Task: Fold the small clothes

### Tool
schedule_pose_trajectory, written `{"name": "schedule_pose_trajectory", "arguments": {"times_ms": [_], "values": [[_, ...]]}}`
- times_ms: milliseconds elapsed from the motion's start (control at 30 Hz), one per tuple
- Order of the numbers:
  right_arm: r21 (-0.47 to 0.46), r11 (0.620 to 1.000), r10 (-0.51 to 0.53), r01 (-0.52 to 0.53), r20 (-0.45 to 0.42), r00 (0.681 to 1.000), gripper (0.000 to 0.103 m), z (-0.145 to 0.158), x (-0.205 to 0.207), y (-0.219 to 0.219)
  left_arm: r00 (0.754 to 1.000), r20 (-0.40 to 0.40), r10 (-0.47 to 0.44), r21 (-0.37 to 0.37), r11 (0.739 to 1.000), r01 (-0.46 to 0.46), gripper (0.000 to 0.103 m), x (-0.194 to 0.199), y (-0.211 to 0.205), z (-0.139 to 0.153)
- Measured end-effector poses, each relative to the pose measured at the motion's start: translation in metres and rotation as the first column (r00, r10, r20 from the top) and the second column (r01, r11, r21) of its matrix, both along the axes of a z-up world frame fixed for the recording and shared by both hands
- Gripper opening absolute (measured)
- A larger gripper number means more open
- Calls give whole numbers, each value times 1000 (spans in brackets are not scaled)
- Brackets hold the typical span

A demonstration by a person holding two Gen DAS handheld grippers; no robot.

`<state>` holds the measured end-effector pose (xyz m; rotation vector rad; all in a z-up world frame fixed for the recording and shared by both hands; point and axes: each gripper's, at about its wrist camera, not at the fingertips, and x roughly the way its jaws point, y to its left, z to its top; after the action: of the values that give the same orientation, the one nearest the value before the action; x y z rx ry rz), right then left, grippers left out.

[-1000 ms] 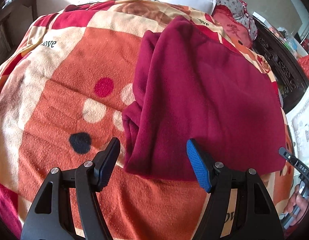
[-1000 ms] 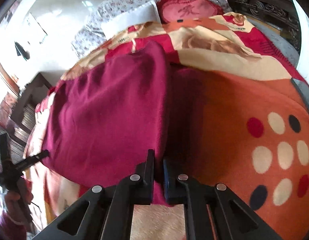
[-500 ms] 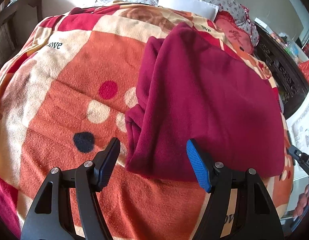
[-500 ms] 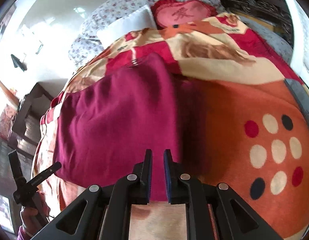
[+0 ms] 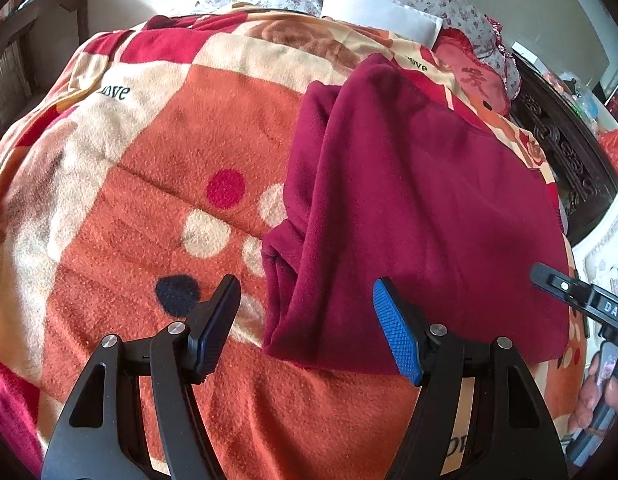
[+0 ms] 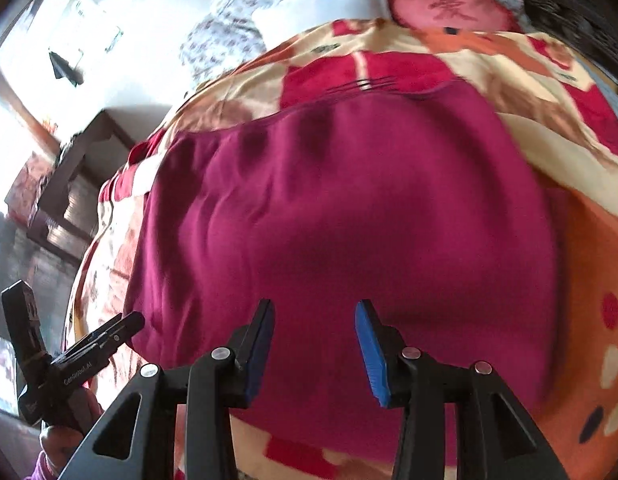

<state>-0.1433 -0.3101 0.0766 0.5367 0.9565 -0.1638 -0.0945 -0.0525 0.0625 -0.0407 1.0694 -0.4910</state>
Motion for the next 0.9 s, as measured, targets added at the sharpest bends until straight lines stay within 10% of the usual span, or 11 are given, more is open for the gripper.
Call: {"name": "schedule_pose_trajectory", "arguments": {"times_ms": [900], "values": [[28,985,173,-172,-51,984,45,-1,130,60,998,-67,-4,-83,997,-1,70,8,15,-17]]}}
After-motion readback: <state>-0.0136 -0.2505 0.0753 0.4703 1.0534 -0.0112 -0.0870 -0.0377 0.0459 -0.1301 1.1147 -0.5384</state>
